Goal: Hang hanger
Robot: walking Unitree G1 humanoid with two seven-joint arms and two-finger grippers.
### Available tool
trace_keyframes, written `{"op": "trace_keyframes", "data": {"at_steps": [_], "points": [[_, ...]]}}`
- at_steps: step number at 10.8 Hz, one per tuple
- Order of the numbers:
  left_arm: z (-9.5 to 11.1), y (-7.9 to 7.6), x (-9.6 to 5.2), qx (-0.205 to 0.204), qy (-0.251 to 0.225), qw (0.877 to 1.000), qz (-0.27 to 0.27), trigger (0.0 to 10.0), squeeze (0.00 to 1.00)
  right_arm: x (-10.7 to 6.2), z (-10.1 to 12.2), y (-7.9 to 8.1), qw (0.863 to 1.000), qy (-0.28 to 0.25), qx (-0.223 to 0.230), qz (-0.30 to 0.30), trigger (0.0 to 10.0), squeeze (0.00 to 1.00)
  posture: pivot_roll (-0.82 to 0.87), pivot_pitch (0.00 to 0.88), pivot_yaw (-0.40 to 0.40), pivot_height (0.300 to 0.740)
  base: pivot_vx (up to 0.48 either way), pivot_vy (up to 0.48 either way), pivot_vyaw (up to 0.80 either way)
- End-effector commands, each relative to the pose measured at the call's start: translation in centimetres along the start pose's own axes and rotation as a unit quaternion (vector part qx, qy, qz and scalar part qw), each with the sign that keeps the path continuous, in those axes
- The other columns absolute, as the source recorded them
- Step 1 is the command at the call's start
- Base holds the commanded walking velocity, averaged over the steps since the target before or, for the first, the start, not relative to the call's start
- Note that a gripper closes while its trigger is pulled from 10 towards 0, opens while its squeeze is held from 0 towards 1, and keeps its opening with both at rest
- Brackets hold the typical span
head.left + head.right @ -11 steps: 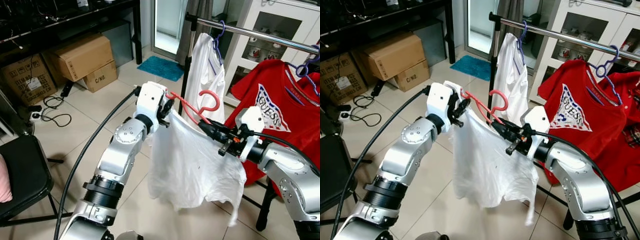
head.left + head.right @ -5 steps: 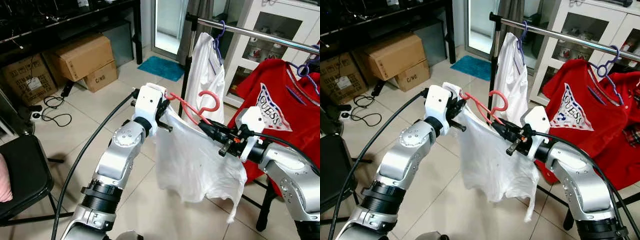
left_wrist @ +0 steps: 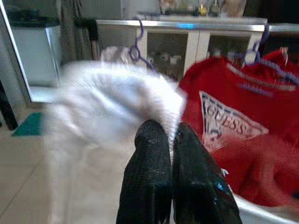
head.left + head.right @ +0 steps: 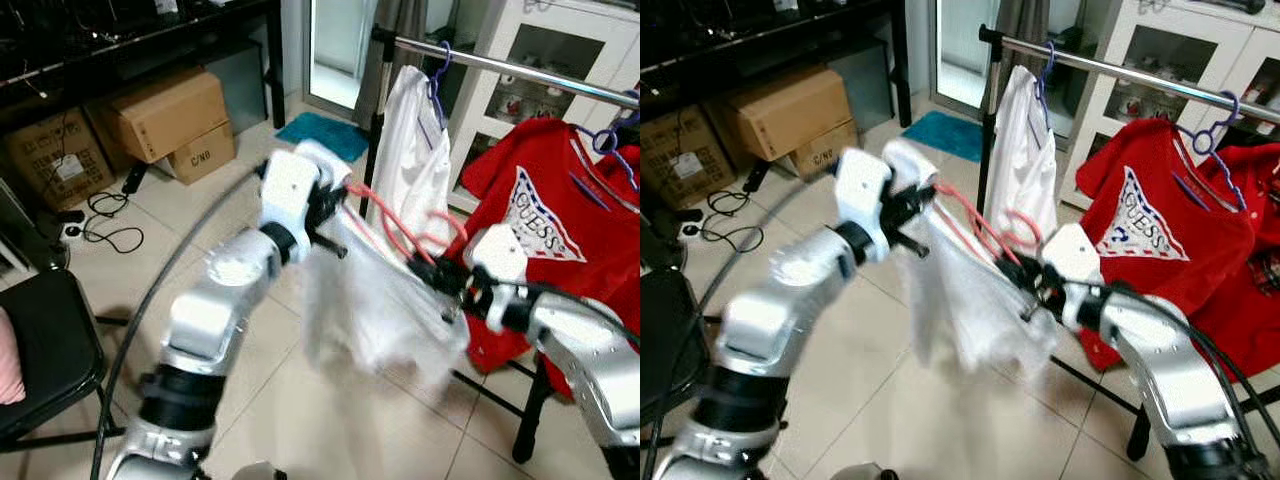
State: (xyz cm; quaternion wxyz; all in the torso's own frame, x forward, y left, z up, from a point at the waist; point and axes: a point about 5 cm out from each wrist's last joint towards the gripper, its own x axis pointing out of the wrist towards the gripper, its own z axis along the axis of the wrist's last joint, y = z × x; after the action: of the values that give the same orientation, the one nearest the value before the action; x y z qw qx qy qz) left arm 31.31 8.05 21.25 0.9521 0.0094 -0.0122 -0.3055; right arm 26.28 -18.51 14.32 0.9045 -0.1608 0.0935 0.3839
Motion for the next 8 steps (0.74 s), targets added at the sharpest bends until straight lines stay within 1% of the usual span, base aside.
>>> {"op": "trace_keyframes", "data": {"at_steps": [1, 2, 3, 4, 5, 6, 7, 8], "points": [[2.3, 0.3, -0.1, 0.001, -0.038, 0.999, -0.004, 0.0, 0.00, -0.2, -1.3, 0.2, 0.999, 0.032, -0.003, 0.003, 10.0, 0.00, 0.05, 0.026, 0.017, 0.740, 0.000, 0.000, 0.00], [2.0, 1.0, 0.0, 0.006, -0.026, 1.000, 0.011, 0.0, 0.00, -0.2, -0.6, 0.1, 1.000, 0.001, 0.020, -0.012, 10.0, 0.00, 0.05, 0.027, 0.025, 0.740, 0.000, 0.000, 0.00], [1.3, 1.5, -0.1, 0.009, -0.006, 1.000, 0.025, 0.0, 0.00, -0.1, 0.1, -0.1, 0.999, -0.024, 0.029, -0.021, 10.0, 0.00, 0.05, 0.030, 0.031, 0.740, 0.000, 0.000, 0.00], [1.5, 1.7, -0.2, 0.007, -0.006, 1.000, 0.026, 0.0, 0.00, -0.3, 0.1, -0.1, 0.999, -0.023, 0.030, -0.020, 10.0, 0.00, 0.04, 0.030, 0.031, 0.740, 0.000, 0.000, 0.00], [2.3, 2.4, -0.4, 0.007, -0.021, 0.999, 0.035, 0.0, 0.00, -0.8, -0.6, -0.1, 0.999, -0.008, 0.026, -0.018, 10.0, 0.00, 0.04, 0.030, 0.030, 0.740, 0.000, 0.000, 0.00], [3.0, 5.1, -1.0, 0.016, -0.030, 0.993, 0.113, 0.0, 0.00, -1.5, -0.8, 0.1, 0.999, -0.016, 0.038, -0.017, 10.0, 0.00, 0.05, 0.029, 0.028, 0.740, 0.000, 0.000, 0.00], [3.2, 6.9, -1.5, 0.013, -0.035, 0.986, 0.165, 0.0, 0.00, -1.9, -0.8, 0.1, 0.999, -0.024, 0.045, -0.014, 10.0, 0.00, 0.05, 0.029, 0.028, 0.740, 0.000, 0.000, 0.00], [3.5, 9.6, -2.5, 0.007, -0.047, 0.970, 0.238, 0.0, 0.00, -2.4, -0.7, 0.4, 0.998, -0.035, 0.053, 0.004, 10.0, 0.00, 0.05, 0.029, 0.025, 0.740, 0.000, 0.000, 0.00]]}}
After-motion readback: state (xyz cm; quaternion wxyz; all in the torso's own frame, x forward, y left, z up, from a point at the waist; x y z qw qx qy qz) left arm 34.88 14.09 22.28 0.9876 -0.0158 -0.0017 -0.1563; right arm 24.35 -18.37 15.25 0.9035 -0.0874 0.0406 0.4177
